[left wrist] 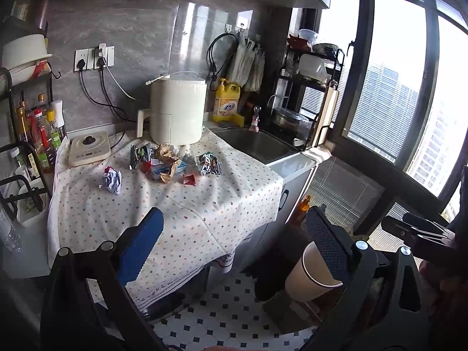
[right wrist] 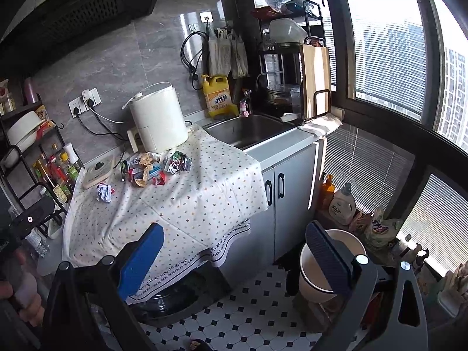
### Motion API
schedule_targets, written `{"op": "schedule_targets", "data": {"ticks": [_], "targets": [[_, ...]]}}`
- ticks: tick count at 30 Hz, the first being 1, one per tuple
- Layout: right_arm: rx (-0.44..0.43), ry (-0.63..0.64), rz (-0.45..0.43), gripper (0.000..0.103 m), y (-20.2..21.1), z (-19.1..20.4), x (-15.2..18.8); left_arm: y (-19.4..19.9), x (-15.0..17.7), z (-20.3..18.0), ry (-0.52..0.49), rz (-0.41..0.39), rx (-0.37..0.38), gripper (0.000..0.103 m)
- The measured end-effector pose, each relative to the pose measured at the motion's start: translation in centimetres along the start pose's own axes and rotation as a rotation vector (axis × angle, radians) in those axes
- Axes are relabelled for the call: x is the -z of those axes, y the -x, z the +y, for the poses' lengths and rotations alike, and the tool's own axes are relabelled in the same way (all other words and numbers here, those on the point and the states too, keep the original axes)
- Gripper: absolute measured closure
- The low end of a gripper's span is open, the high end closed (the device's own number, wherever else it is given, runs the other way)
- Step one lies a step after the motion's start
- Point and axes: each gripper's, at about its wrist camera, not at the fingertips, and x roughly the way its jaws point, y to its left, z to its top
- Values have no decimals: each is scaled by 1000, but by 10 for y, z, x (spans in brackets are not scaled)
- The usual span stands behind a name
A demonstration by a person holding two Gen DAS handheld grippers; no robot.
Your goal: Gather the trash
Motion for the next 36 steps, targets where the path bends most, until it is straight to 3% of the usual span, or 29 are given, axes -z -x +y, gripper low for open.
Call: {"op": "schedule_targets", "data": {"ticks": [36], "targets": [[17, -11, 29, 8, -13, -5, -6, -3, 0, -3, 3, 5, -2, 6]]}}
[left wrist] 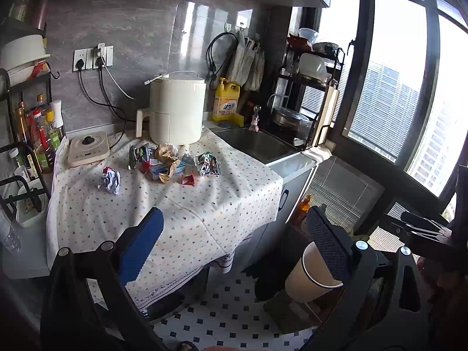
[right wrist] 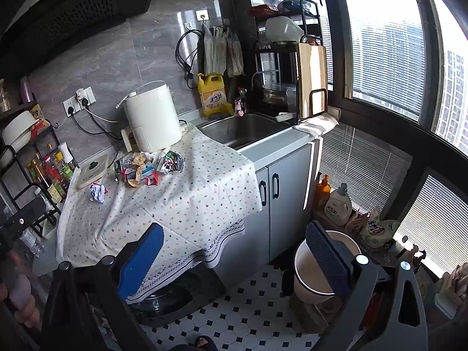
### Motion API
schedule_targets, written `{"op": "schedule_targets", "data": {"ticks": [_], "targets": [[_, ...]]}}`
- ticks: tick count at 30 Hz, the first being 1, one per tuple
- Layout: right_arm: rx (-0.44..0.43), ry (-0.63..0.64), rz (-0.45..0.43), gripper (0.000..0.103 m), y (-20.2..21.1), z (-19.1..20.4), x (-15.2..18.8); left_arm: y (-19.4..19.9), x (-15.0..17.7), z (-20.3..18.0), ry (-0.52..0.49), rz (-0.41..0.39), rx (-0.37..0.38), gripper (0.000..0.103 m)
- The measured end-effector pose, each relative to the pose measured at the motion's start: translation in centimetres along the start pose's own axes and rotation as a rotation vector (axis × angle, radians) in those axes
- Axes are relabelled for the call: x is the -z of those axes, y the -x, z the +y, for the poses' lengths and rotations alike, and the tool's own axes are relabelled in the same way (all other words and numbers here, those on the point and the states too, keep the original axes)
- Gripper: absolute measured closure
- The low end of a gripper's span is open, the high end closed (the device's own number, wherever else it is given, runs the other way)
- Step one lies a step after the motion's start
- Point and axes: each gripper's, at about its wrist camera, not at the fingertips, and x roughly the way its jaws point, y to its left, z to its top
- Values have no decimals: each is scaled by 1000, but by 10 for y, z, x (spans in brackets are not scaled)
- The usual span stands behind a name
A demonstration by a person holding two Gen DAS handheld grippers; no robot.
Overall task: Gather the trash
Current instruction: 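Move the left tool toward the crumpled red-and-white paper and grasp it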
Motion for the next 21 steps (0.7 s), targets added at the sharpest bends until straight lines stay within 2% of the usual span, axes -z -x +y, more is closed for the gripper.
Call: {"op": "schedule_targets", "data": {"ticks": [6, 12, 21], "targets": [[-6, 17, 41, 8, -37, 16, -11, -16, -2, 25, 40, 35, -28, 6], [-28, 33, 61, 8, -77, 42, -29, -44, -11, 68, 93, 72, -68, 6], [-76, 81, 86, 8, -151, 89, -62, -92, -39, 133, 146, 63, -116, 6]]}}
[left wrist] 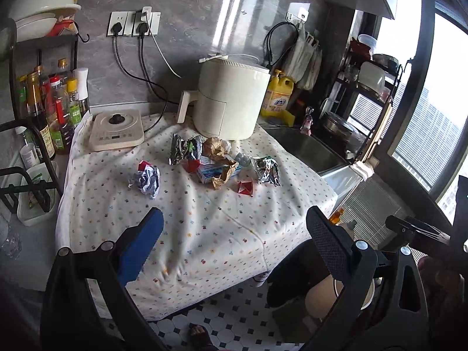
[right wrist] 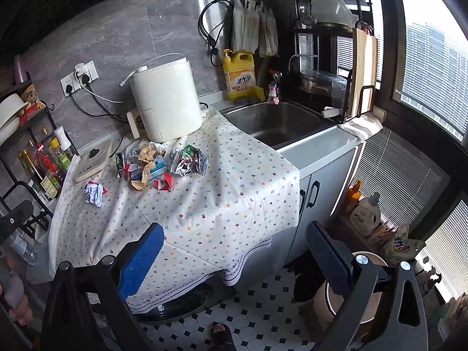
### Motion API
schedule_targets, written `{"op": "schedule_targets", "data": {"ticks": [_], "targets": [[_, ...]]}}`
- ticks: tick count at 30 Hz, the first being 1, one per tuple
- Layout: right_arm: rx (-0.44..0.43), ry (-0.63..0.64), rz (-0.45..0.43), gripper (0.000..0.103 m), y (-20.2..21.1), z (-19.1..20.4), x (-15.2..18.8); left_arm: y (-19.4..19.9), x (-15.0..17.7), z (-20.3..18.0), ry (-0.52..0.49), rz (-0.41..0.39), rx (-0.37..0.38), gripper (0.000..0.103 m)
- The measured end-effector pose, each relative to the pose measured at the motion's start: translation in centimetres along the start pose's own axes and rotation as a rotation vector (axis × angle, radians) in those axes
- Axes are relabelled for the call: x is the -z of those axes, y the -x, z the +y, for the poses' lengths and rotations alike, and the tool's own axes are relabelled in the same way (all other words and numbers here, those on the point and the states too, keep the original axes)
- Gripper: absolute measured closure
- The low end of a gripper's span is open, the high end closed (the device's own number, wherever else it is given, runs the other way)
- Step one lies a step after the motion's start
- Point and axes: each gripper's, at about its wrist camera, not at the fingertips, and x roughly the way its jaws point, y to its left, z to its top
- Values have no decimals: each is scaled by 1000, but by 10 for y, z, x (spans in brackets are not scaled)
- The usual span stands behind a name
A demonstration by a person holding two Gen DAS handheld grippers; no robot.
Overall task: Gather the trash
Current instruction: 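Move the left tool toward the crumpled red-and-white paper and grasp it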
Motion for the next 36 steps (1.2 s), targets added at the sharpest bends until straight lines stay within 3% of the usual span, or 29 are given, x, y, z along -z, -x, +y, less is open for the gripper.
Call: {"op": "schedule_targets", "data": {"ticks": [5, 12, 23, 36], "targets": [[-18, 37, 23, 11, -37, 17, -23, -36, -15, 31, 56, 12, -14, 10], [-91, 56, 86, 27, -95, 43, -47, -89, -27, 69, 99, 55, -60, 22], [-160, 80, 201, 41, -180, 99, -57, -164, -36, 125, 114, 148, -124, 23], [-148, 98, 304, 43, -253, 131, -56, -218, -40, 162, 129, 221, -125, 23]]}}
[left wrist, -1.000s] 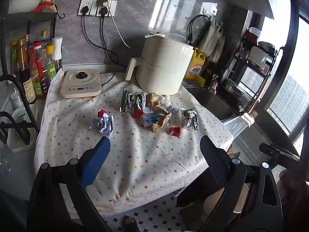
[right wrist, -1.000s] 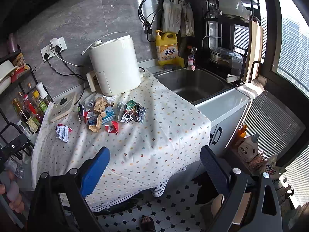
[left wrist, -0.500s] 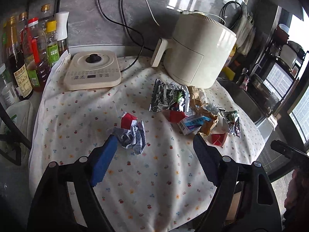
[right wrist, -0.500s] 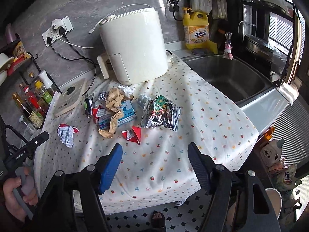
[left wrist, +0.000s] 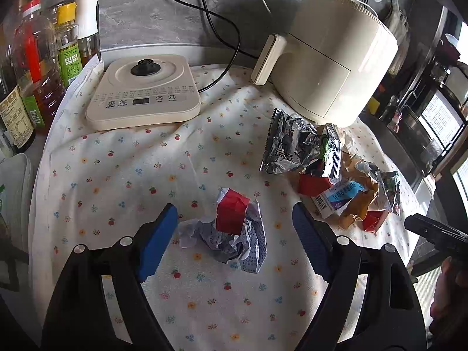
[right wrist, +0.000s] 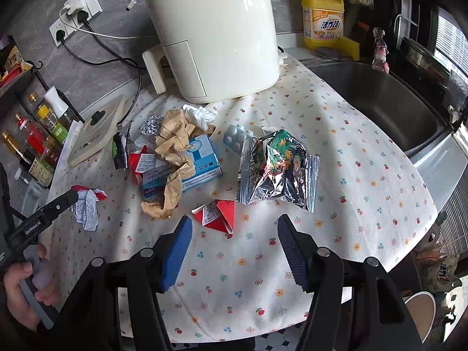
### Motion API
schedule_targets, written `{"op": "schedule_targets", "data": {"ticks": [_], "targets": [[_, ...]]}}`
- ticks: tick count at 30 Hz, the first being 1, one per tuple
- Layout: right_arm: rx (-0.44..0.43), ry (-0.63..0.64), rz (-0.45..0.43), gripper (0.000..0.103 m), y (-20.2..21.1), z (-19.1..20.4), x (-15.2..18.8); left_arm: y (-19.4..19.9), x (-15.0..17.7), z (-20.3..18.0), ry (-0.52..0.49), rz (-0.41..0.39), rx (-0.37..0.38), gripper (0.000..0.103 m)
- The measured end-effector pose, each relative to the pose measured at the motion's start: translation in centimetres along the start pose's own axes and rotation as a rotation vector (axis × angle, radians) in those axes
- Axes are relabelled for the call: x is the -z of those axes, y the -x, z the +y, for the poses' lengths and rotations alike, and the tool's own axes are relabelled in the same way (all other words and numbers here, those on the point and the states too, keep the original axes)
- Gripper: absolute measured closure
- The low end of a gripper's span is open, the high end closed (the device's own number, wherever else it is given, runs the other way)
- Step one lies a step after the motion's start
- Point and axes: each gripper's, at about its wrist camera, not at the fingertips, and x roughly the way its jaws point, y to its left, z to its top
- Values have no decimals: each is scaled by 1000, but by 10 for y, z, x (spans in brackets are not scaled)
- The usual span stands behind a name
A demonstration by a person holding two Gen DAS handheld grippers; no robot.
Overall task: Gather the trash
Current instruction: 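Move the left tool toward the crumpled red-and-white paper and grasp it, then carry the paper with the left tool over the white bin and release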
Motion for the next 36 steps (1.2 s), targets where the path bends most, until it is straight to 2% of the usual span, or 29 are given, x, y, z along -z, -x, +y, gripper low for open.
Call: {"op": "schedule_targets", "data": {"ticks": [4, 5, 7, 9, 11, 13, 14, 16, 17, 18, 20, 23, 28, 36], "targets": [[-7, 2, 37, 43, -18, 3, -4, -15, -3, 2, -8, 22, 3, 23], [-6, 5, 44, 43, -23, 3, -5, -19, -4, 2, -9, 27, 1, 26], [-15, 5, 62, 43, -30, 3, -7, -29, -5, 4, -2, 58, -2, 42], [-30, 18, 72, 43, -38, 3, -9, -32, -7, 7, 35, 84, 30, 71], [-26, 42, 90, 44, -45, 6, -9, -27, -9, 5, 45, 66, 19, 76], [-53, 64, 111, 44, -53, 10, -7, -20, -8, 0, 39, 42, 1, 78], [-62, 73, 122, 48, -57, 11, -6, -15, -6, 0, 45, 32, 3, 79], [-72, 94, 131, 60, -64, 14, -3, -3, 0, -3, 54, 8, -7, 79], [-67, 110, 112, 69, -64, 15, -3, 3, 4, -3, 62, -4, -13, 79], [-68, 122, 119, 83, -67, 15, -4, 9, 8, -4, 74, -15, -21, 79], [-100, 123, 118, 90, -65, 12, -6, 22, 17, -2, 113, -30, -35, 79], [-141, 136, 114, 91, -53, 11, -4, 37, 29, -5, 151, -36, -53, 79], [-201, 151, 68, 91, -14, -1, 7, 56, 42, -33, 130, -49, -67, 79], [-217, 108, -1, 91, 58, -64, 26, 67, 46, -117, 40, -71, 6, 79]]}}
